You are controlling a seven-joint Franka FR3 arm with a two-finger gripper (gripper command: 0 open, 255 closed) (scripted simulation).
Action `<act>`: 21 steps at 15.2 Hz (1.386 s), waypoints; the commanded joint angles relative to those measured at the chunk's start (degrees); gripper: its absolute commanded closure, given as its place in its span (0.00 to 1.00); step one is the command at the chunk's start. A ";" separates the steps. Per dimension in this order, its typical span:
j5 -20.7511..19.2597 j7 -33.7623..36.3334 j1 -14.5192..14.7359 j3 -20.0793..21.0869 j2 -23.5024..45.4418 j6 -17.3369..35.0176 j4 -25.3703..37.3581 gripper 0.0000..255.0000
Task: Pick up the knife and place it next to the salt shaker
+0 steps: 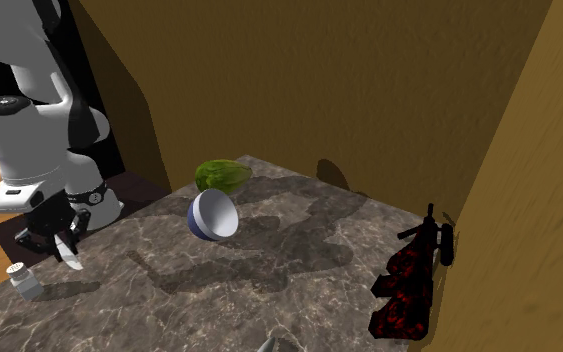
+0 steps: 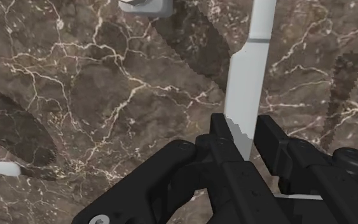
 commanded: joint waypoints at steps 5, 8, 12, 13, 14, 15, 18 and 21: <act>-0.90 0.88 -0.43 0.07 4.89 6.44 -1.52 1.00; -1.49 1.44 -0.72 0.15 7.65 9.72 -2.06 1.00; -2.52 2.38 -1.20 0.31 11.61 14.13 -2.53 1.00; -2.84 2.65 -1.34 0.36 12.65 15.23 -2.59 1.00; -3.19 2.96 -1.49 0.40 13.71 16.33 -2.64 1.00; -3.57 3.29 -1.64 0.45 14.78 17.43 -2.67 1.00; -4.99 4.49 -2.14 0.58 18.10 20.69 -2.64 1.00; -6.26 5.54 -2.49 0.60 20.47 22.90 -2.50 1.00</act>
